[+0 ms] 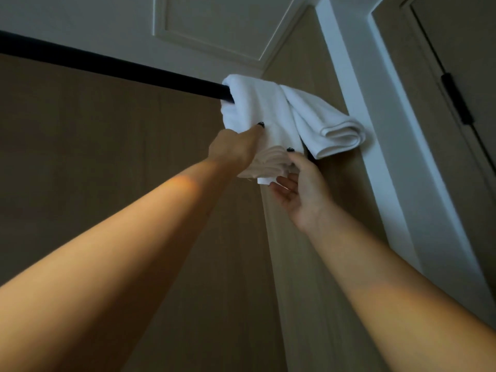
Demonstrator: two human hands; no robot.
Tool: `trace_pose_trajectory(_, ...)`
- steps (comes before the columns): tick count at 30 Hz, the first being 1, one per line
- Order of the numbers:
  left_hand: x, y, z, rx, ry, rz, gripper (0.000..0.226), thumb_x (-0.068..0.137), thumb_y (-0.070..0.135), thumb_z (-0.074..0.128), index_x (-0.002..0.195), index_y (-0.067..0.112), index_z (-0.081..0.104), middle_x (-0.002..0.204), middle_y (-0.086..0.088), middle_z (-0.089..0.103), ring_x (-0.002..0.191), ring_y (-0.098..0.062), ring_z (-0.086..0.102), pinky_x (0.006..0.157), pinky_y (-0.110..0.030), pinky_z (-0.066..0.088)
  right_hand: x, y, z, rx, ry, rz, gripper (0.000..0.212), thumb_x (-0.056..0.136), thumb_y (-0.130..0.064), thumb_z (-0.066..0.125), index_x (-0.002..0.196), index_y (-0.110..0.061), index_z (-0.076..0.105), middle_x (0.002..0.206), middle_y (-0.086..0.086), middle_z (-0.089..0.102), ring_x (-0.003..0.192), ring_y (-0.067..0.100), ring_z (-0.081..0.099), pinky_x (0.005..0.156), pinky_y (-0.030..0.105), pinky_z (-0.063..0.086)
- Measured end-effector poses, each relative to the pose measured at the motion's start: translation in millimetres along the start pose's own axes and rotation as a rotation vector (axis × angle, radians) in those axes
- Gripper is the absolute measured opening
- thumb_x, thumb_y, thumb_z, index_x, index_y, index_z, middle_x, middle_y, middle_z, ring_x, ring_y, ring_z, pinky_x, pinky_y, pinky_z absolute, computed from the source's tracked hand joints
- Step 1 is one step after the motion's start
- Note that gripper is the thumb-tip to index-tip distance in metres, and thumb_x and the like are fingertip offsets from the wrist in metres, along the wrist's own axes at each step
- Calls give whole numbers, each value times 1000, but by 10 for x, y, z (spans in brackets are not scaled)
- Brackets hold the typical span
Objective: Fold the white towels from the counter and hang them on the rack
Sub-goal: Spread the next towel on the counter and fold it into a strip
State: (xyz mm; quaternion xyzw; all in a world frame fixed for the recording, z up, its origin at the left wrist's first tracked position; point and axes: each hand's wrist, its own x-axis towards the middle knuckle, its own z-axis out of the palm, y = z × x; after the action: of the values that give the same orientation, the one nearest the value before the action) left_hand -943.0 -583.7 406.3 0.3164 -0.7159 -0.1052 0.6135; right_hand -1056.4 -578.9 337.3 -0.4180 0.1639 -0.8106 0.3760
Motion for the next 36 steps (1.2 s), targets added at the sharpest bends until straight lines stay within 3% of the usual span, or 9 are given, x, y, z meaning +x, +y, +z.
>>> trace_pose_trajectory(5, -210, 130, -159, 95, -29, -22, 61, 93, 56, 49, 121, 3, 57, 114, -10, 64, 102, -29, 62, 96, -41, 49, -241, -27, -23, -223, 18, -21, 22, 97, -38, 51, 99, -18, 61, 95, 3, 60, 85, 17, 59, 72, 29, 51)
trace_pose_trajectory(7, -299, 204, -211, 120, -14, -25, 51, 96, 56, 45, 97, 7, 59, 91, -5, 61, 82, -21, 59, 79, -33, 47, -367, -66, -47, -391, 20, -38, 21, 99, -35, 47, 91, -19, 57, 93, 4, 59, 87, 18, 59, 82, 36, 53)
trace_pose_trajectory(9, -412, 269, -277, 136, -2, -26, 52, 96, 55, 44, 96, 5, 60, 79, -7, 57, 69, -22, 55, 63, -33, 38, -497, -134, -91, -595, 10, -82, 22, 99, -33, 47, 84, -18, 56, 87, 5, 58, 85, 21, 58, 90, 44, 52)
trace_pose_trajectory(12, -593, 309, -378, 209, 11, -56, 69, 95, 58, 42, 132, 0, 52, 123, -24, 61, 109, -40, 61, 65, -39, 46, -708, -281, -167, -964, -98, -230, 25, 99, -31, 49, 97, -11, 63, 84, 1, 59, 75, 15, 55, 69, 31, 49)
trace_pose_trajectory(14, -763, 283, -465, 260, 14, -69, 69, 92, 61, 41, 132, 6, 52, 129, -21, 59, 110, -37, 61, 61, -34, 43, -830, -349, -238, -1228, -247, -337, 33, 100, -34, 49, 123, -13, 58, 114, 2, 61, 93, 15, 58, 70, 24, 43)
trace_pose_trajectory(16, -967, 232, -582, 307, -5, -75, 68, 91, 62, 41, 131, 8, 53, 125, -18, 61, 98, -32, 63, 58, -30, 39, -917, -377, -317, -1436, -377, -382, 53, 99, -40, 49, 145, -15, 41, 149, 3, 43, 132, 21, 45, 100, 28, 40)
trace_pose_trajectory(18, -1183, 184, -730, 395, -11, -100, 68, 95, 61, 39, 136, 7, 49, 127, -18, 60, 100, -33, 62, 58, -30, 38, -1045, -391, -346, -1568, -481, -380, 63, 99, -46, 47, 152, -17, 30, 158, 3, 30, 144, 21, 30, 115, 34, 29)
trace_pose_trajectory(27, -2127, -45, -1551, 761, -176, -175, 72, 100, 53, 37, 155, 9, 21, 159, -9, 30, 145, -26, 30, 109, -28, 28, -1709, -253, -33, -1708, -776, -340, 71, 97, -50, 47, 155, -18, 20, 161, 0, 22, 147, 18, 24, 118, 39, 26)
trace_pose_trajectory(36, -2849, -607, -2677, 851, -312, -220, 72, 101, 50, 38, 157, 11, 14, 164, -6, 17, 152, -14, 4, 120, -30, 12, -2395, 399, 690, -1721, -932, -258, 74, 97, -47, 48, 156, -19, 12, 164, -3, 11, 149, 18, 19, 119, 38, 25)
